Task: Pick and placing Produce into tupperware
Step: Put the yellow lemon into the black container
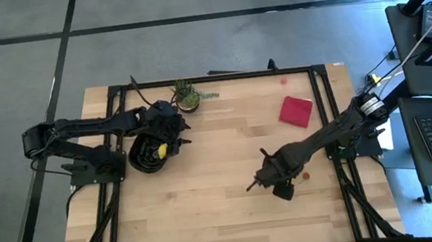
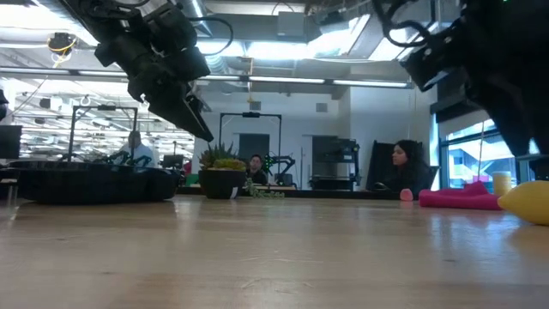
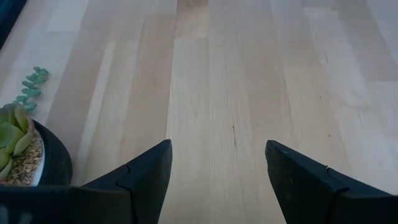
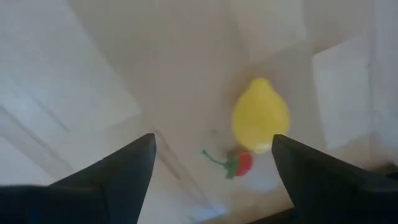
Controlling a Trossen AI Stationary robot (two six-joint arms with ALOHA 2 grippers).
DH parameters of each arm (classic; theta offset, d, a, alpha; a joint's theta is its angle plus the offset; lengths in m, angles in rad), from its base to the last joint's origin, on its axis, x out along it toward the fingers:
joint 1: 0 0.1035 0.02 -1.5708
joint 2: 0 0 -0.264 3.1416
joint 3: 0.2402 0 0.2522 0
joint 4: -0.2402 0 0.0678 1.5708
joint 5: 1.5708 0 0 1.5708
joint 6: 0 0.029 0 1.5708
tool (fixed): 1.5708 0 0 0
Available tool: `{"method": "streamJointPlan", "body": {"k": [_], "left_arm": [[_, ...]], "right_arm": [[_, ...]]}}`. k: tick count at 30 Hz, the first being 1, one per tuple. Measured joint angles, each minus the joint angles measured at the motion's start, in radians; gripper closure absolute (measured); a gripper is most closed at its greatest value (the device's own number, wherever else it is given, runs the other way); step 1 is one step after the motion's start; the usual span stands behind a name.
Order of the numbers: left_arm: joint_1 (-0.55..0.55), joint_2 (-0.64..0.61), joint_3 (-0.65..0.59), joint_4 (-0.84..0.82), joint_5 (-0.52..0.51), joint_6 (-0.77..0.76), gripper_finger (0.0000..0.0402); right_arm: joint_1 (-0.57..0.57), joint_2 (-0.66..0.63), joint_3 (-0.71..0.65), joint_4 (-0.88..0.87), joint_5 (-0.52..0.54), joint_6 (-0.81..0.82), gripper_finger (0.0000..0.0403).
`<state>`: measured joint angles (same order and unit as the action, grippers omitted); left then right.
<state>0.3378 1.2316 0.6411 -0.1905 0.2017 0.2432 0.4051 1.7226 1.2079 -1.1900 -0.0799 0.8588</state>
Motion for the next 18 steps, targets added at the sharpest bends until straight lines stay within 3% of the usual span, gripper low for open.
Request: {"method": "streamJointPlan", "body": {"k": [10,18], "left_arm": [[0.000,0.000,0.000,0.000,0.000,-0.005,0.0153],[0.000,0.000,0.000,0.000,0.000,-0.052,0.0153]], "right_arm": [[0.026,0.000,-0.018,-0.041,0.060,0.206,0.0079],[-0.006,0.000,-0.131,0.015,0.051,0.180,0.0079]]}}
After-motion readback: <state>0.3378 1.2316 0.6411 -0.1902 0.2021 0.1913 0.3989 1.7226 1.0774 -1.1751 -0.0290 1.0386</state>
